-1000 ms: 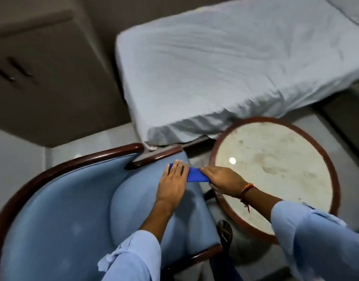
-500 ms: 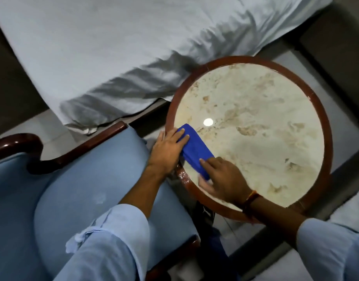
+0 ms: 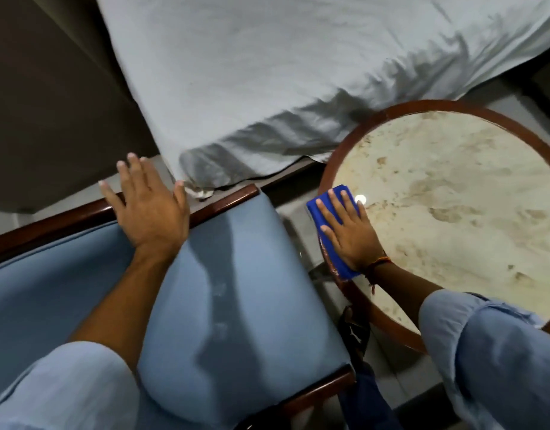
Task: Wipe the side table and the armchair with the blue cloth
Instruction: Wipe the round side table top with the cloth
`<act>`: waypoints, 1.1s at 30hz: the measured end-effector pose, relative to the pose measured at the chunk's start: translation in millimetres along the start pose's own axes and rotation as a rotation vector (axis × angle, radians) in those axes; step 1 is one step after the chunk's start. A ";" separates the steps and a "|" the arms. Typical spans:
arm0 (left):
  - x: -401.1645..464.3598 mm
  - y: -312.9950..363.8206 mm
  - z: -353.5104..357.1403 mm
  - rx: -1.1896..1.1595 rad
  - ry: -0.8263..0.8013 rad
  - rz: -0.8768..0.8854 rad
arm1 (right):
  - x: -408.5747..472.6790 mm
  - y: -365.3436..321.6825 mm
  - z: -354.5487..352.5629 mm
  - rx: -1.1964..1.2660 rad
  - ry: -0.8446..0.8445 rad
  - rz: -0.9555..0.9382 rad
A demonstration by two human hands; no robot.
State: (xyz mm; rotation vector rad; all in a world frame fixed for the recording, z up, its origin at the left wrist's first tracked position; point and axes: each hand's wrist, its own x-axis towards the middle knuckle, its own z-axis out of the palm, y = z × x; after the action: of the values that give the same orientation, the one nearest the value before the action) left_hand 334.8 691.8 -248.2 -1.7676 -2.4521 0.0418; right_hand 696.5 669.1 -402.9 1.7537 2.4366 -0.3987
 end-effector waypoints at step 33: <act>-5.0 -17.4 15.0 0.070 0.086 0.220 | -27.3 -31.8 16.7 0.015 0.012 0.071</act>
State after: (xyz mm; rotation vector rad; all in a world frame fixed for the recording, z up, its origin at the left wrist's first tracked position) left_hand 318.3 682.3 -261.8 -1.9567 -2.1613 0.0681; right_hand 674.3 630.1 -407.6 1.8479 2.3770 -0.4014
